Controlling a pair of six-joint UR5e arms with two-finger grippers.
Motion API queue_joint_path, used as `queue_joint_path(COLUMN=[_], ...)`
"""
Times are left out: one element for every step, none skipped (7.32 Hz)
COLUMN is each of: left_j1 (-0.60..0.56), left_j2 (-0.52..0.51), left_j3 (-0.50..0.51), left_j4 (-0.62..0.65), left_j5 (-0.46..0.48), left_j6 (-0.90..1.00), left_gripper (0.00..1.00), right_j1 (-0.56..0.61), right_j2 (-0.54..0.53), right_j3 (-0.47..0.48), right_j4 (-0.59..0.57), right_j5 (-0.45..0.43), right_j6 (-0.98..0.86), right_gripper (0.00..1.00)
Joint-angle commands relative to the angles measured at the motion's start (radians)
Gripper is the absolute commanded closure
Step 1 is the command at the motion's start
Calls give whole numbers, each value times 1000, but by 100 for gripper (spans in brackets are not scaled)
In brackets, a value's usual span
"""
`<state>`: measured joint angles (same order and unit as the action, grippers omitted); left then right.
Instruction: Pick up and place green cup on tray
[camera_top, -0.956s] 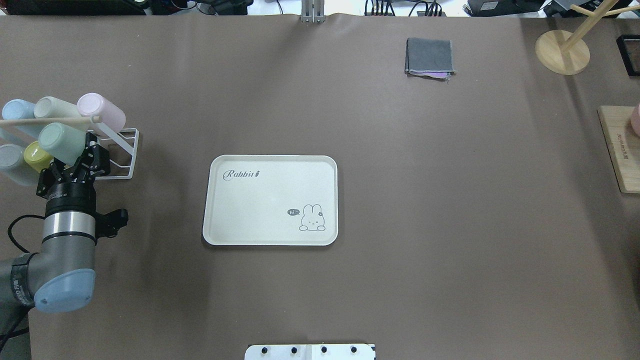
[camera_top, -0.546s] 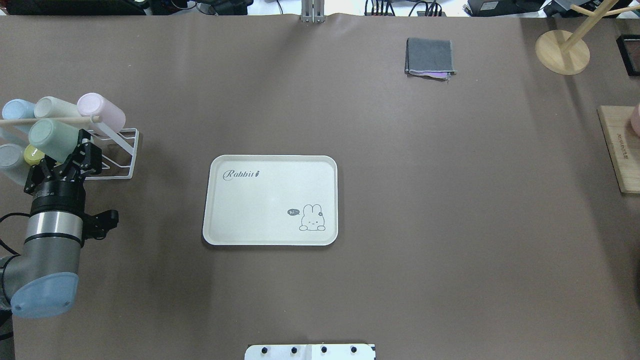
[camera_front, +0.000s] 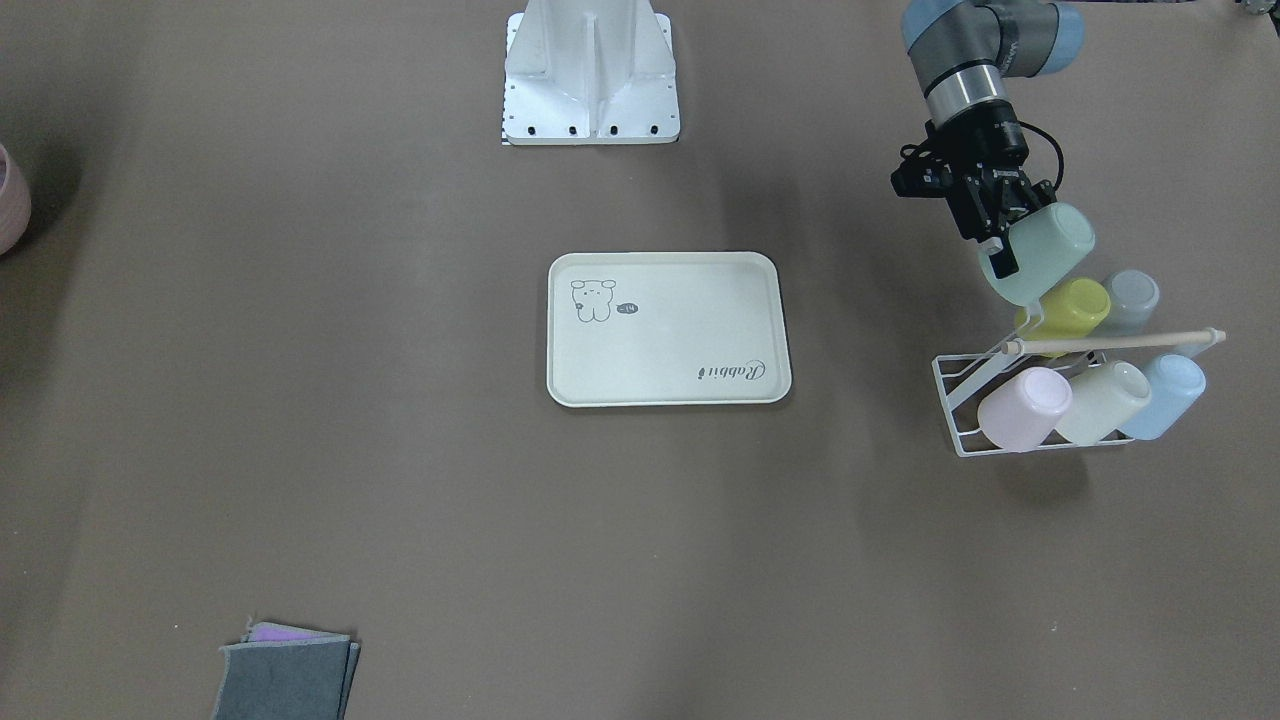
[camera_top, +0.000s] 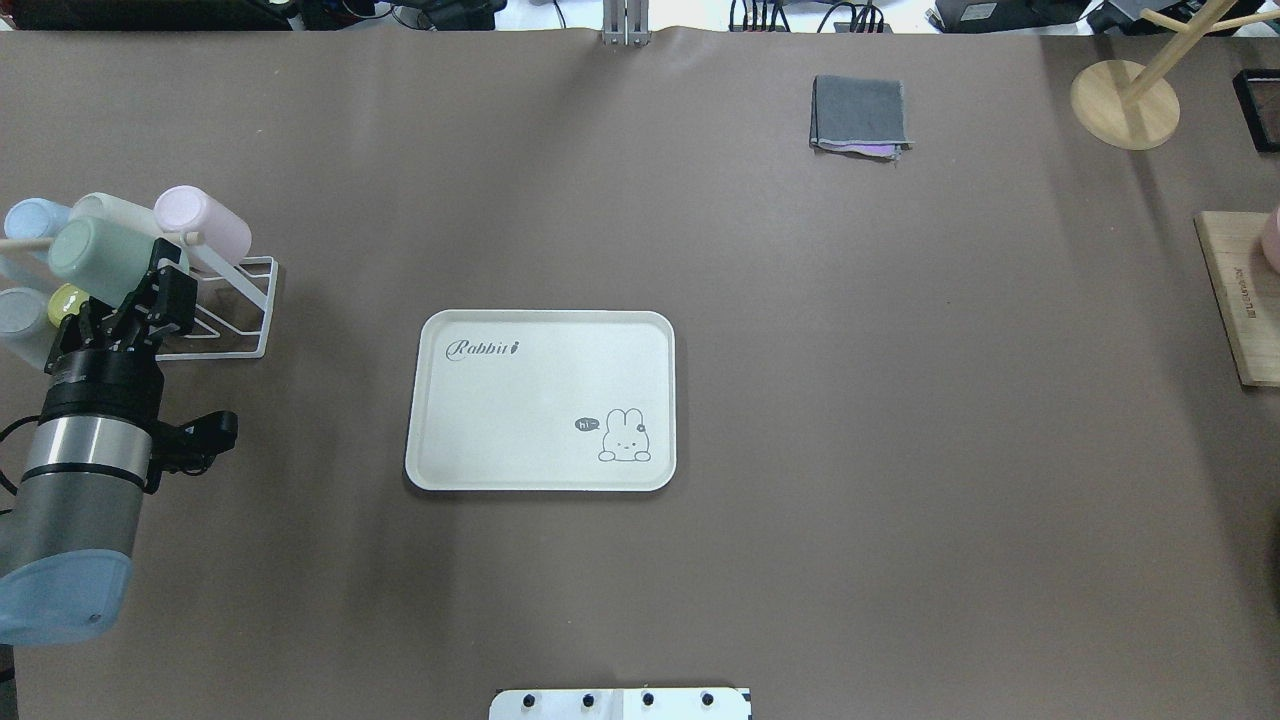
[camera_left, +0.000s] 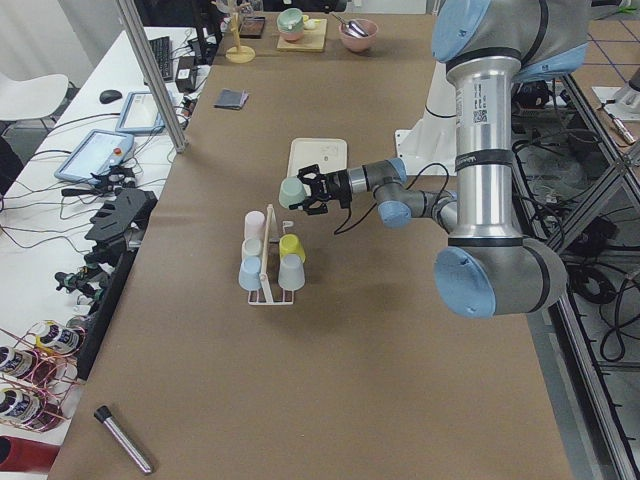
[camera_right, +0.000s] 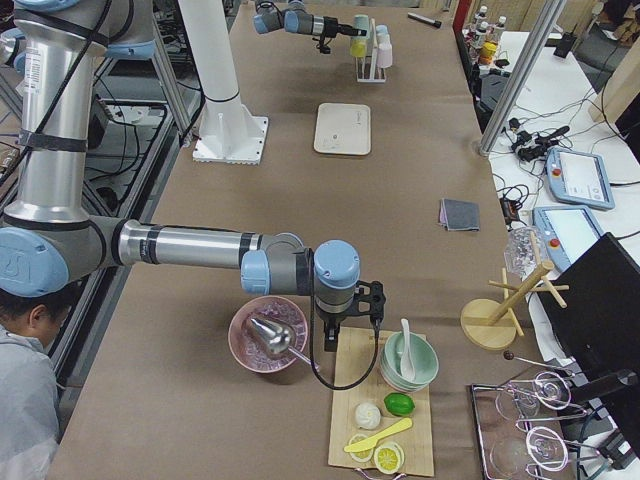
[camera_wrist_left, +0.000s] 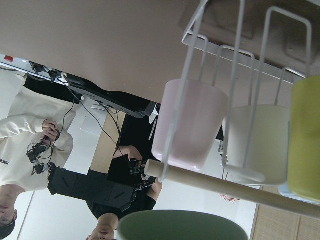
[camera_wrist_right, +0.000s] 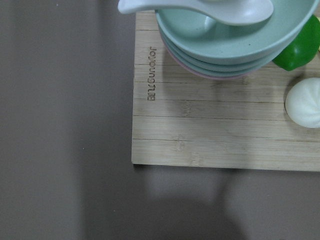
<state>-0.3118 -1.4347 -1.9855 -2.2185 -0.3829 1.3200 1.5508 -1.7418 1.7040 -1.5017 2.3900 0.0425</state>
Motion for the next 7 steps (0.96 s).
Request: queue_joint_path(left_j1=[-1,6,10,11,11,13,14], left_j2=[-7,-3,3,2,0,-1,-3], left_j3=[-6,-6,-18,-25,-26,-26,-29], left_j4=[-96,-96,-99,-105,-104,-105,-105], left_j5=[-51,-74,-100,-125,-129,-131,-131], left_j6=[-176,-410,-591,-699,-813,-896,-944], left_gripper=[31,33,33,34,34,34,34], right_j1=[2,0,2,2,0,0,0], right_j2=[-1,-1,-2,-1,-1,1,2], right_j3=[-3,-4,-6,-12,-14,-18,-18], right_j4=[1,1,1,1,1,1,3], right_j5=[0,-6,-14,-15,-17,-20,-20], right_j6=[-4,-4,-4,-4,-4,-4,-4], right_gripper=[0,0,0,0,0,0,0])
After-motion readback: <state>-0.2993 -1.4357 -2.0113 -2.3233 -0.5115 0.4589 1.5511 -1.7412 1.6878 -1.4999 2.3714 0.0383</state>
